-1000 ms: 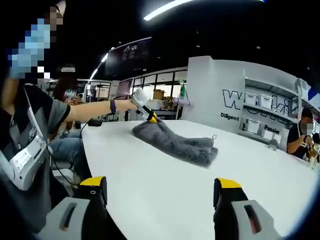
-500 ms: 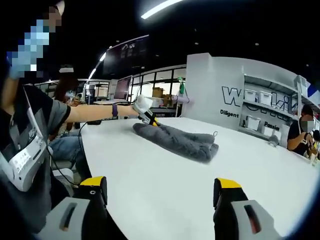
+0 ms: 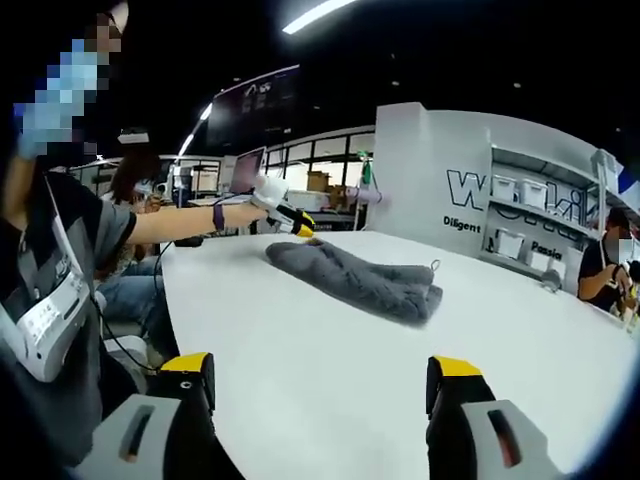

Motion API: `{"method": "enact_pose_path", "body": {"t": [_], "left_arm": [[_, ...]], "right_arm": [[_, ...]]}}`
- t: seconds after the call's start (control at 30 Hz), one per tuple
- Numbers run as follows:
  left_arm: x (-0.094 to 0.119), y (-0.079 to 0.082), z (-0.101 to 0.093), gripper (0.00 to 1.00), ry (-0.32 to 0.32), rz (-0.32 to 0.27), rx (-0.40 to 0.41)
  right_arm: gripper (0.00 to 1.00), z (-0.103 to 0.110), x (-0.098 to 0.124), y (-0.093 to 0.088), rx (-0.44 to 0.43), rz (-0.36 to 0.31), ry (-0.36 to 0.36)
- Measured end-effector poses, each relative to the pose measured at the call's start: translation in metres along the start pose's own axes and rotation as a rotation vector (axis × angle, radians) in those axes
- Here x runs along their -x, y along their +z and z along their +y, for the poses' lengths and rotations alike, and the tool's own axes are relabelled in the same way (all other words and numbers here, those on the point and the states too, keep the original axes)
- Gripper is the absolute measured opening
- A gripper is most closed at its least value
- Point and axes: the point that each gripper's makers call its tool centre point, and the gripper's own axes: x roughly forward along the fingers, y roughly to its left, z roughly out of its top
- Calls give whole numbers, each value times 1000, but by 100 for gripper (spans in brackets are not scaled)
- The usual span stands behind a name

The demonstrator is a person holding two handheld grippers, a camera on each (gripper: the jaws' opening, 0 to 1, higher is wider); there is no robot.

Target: Fold the towel on the table until its edges align and the towel forms a compact rectangular stack.

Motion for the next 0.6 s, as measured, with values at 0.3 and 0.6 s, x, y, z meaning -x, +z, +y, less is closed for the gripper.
{"method": "enact_pose_path", "body": {"t": [0.3, 0.6], "left_arm": [[83, 52, -64, 30, -141, -235, 122], [150, 16, -119, 47, -163, -198, 197]], "right_arm": [[91, 0, -16, 13, 38, 10, 13], [91, -1, -34, 19, 58, 22, 24]]}}
